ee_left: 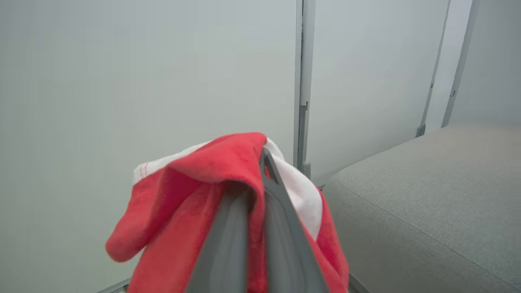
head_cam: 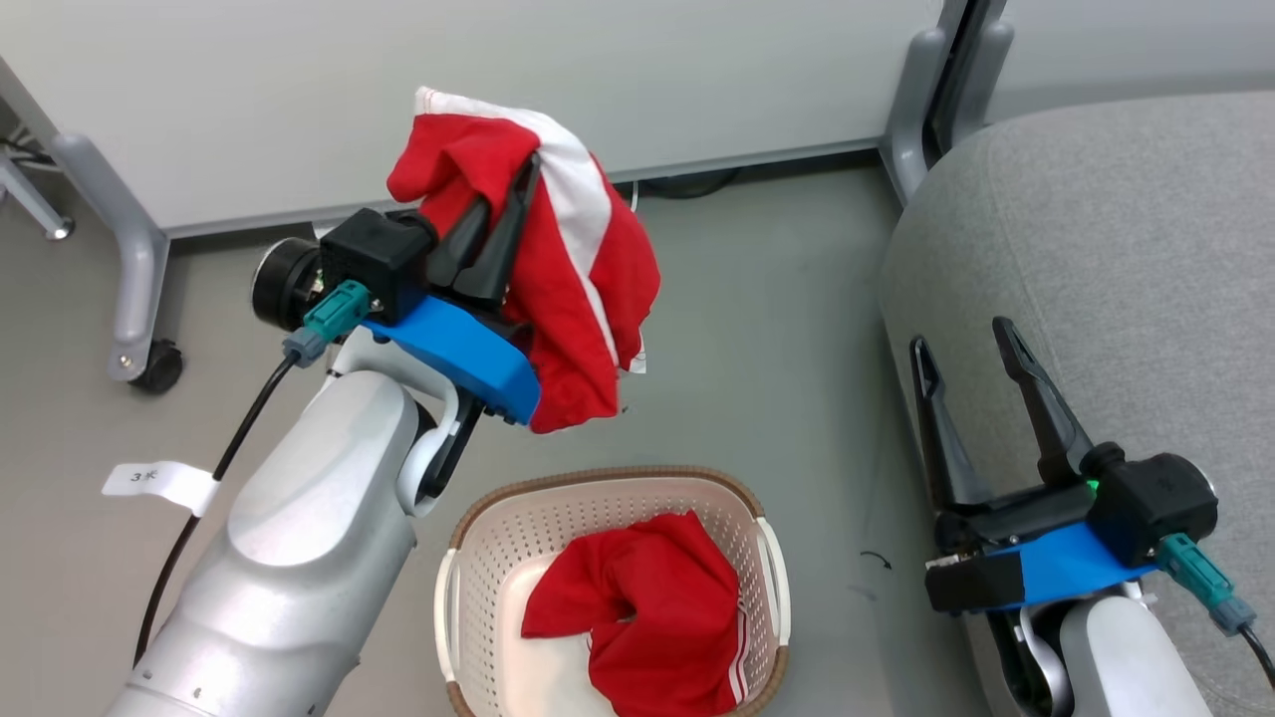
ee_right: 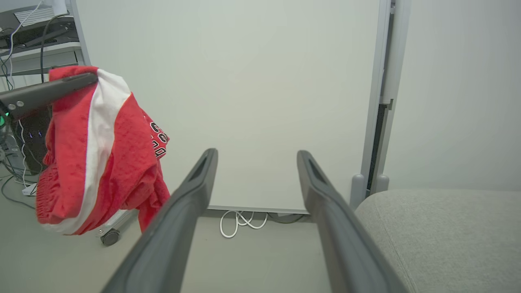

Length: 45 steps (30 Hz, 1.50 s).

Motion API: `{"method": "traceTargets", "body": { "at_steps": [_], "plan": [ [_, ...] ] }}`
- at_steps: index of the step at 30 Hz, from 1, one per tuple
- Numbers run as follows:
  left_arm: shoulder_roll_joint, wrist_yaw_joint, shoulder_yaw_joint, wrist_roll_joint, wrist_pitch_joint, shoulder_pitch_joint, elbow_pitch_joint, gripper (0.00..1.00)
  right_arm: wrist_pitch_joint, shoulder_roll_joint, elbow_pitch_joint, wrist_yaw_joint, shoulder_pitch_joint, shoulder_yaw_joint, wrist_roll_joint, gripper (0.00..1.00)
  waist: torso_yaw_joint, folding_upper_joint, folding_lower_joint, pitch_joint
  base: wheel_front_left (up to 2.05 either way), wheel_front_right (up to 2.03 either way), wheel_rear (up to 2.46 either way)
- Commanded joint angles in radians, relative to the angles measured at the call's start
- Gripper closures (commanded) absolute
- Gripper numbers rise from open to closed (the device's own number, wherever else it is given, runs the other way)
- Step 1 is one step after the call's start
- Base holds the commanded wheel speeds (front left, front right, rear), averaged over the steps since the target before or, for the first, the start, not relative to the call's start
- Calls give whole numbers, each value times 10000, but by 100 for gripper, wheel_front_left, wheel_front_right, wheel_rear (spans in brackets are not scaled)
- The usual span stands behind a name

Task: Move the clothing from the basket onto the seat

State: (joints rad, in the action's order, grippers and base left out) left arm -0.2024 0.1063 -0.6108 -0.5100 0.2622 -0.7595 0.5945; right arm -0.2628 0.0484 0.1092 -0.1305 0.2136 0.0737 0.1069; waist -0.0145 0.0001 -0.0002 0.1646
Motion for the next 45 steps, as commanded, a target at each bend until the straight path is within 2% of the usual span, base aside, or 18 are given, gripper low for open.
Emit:
{"method": "traceTargets", "body": {
  "at_steps": [1, 21, 27, 33, 39, 45],
  "plan": [
    [-1, 58, -17, 19, 37, 3, -153, 100, -31, 35, 25, -5, -194, -2, 56, 0, -14, -1, 2, -161, 0, 0, 0],
    [405, 245, -1310, -608, -348, 217, -1723, 100, -31, 35, -168, -5, -476, 114, 279, 0, -29, -1, 2, -573, 0, 0, 0],
    [391, 237, -1386, -634, -342, 302, -1781, 100, -19, 42, -610, -5, -121, 634, 248, 0, 7, -1, 2, -574, 0, 0, 0],
    [373, 196, -1430, -665, -301, 304, -1798, 100, -20, 588, -483, -5, 595, 1527, 226, 0, 61, -1, 2, -607, 0, 0, 0],
    [540, 182, -1613, -589, -262, 306, -1815, 100, -19, 1172, 303, -5, 1632, 2251, 376, 0, 247, -1, 2, -599, 0, 0, 0],
    [722, 199, -1880, -530, -230, 233, -1784, 100, -20, 1455, 1121, -5, 2269, 2876, 721, 0, 430, -1, 2, -557, 0, 0, 0]
  ]
}}
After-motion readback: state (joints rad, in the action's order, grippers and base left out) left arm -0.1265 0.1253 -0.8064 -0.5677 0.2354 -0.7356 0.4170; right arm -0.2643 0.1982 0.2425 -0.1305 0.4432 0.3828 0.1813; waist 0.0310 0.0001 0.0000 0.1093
